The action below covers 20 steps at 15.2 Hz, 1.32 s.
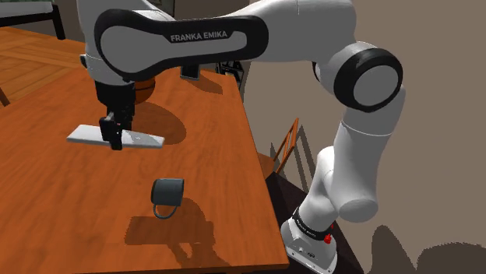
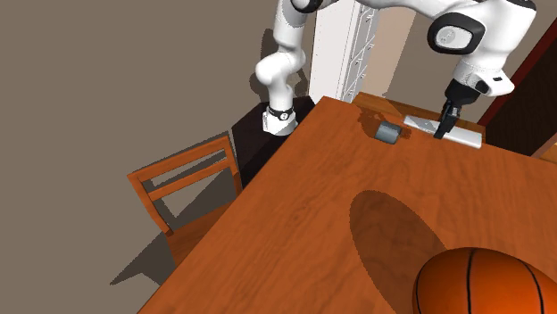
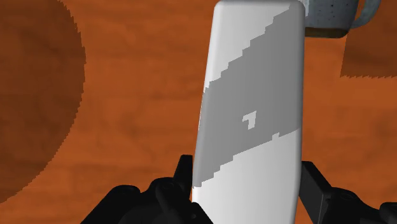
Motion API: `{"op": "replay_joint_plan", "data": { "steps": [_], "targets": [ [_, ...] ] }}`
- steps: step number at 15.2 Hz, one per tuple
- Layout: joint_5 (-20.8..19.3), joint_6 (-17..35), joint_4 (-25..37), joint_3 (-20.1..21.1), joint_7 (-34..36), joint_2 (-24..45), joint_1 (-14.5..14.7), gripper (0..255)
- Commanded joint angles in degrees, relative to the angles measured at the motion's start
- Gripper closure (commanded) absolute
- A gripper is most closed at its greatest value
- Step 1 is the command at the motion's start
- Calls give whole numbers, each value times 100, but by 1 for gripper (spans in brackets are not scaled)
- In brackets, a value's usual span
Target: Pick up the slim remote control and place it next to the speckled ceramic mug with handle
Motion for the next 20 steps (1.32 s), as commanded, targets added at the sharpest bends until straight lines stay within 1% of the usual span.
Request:
{"op": "replay_joint_plan", "data": {
  "steps": [1, 9, 20],
  "targets": [
    [-32, -54, 278, 77, 224, 220, 135, 255],
    [-198, -604, 1969, 301, 1020, 1363, 723, 255],
    [-208, 202, 1240, 291, 1027, 1441, 712, 255]
  ]
}}
